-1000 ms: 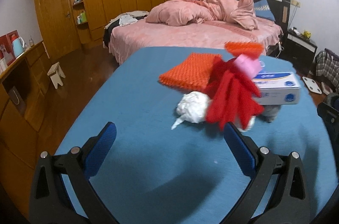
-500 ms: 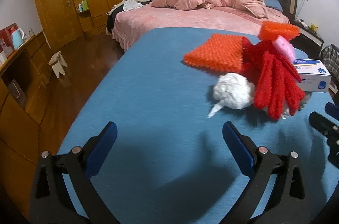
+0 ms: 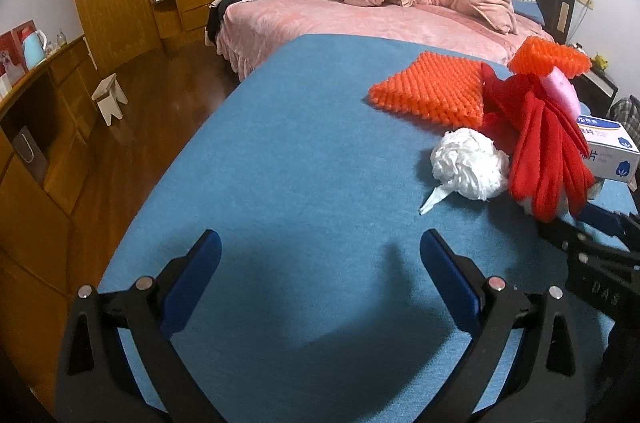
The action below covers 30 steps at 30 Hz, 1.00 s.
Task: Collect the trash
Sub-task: 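Grasp the white tissue ball with the right tool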
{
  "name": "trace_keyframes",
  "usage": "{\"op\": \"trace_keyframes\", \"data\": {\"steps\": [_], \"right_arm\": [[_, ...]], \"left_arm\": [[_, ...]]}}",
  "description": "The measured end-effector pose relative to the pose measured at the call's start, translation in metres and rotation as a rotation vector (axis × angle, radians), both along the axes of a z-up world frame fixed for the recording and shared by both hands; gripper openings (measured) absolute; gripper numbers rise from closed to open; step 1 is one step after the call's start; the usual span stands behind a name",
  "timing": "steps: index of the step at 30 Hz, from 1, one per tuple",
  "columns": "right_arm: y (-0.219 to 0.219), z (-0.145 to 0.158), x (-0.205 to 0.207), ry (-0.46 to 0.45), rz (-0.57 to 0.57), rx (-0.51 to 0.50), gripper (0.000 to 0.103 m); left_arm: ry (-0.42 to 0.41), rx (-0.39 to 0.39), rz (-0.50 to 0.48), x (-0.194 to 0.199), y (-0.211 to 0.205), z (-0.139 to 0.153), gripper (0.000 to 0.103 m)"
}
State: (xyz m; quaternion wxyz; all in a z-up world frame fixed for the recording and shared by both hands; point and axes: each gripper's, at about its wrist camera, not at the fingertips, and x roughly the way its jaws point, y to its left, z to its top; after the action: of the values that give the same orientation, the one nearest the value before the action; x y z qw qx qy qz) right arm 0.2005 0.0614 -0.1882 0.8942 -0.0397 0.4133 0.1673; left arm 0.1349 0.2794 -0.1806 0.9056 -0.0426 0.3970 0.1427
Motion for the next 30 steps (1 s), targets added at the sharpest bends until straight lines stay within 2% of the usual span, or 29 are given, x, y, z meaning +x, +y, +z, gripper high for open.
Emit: {"op": "trace_keyframes", "data": {"steps": [2, 4, 7, 11, 12, 13, 15, 21, 22, 25, 30], "right_arm": [[0.001, 0.0, 0.001, 0.001, 0.017, 0.004, 0.051], [0.003, 0.0, 0.002, 0.006, 0.05, 0.026, 0.019], [-0.001, 0.0, 0.001, 0.01, 0.069, 0.041, 0.008], [-0.005, 0.001, -0.005, 0.015, 0.094, 0.05, 0.011], [-0.004, 0.001, -0.007, 0.013, 0.102, 0.052, 0.022], [-0.002, 0.002, -0.008, 0.008, 0.107, 0.052, 0.042], [0.003, 0.002, -0.009, -0.005, 0.108, 0.047, 0.051], [0.012, 0.001, 0.014, 0.007, 0.073, 0.053, 0.051], [0.012, 0.001, 0.018, 0.012, 0.072, 0.062, 0.049], [0.01, 0.001, 0.02, 0.021, 0.097, 0.072, 0.034], [-0.004, 0.0, -0.004, 0.02, 0.127, 0.07, 0.033]], "left_arm": [[0.006, 0.0, 0.0, 0.0, -0.002, -0.002, 0.097], [0.009, 0.0, 0.0, 0.0, -0.001, -0.002, 0.097], [0.014, 0.004, -0.002, 0.001, -0.002, -0.004, 0.097], [0.022, 0.016, -0.01, 0.002, -0.004, -0.006, 0.097], [0.023, 0.018, -0.011, 0.002, -0.004, -0.006, 0.097], [0.021, 0.017, -0.009, 0.002, -0.004, -0.006, 0.097], [0.015, 0.017, -0.004, 0.002, -0.005, -0.006, 0.097], [0.02, -0.003, 0.011, 0.003, -0.001, -0.008, 0.097], [0.023, -0.005, 0.012, 0.003, 0.0, -0.009, 0.097], [0.029, -0.004, 0.007, 0.004, -0.001, -0.011, 0.097], [0.025, 0.02, -0.014, 0.003, -0.007, -0.009, 0.097]]}}
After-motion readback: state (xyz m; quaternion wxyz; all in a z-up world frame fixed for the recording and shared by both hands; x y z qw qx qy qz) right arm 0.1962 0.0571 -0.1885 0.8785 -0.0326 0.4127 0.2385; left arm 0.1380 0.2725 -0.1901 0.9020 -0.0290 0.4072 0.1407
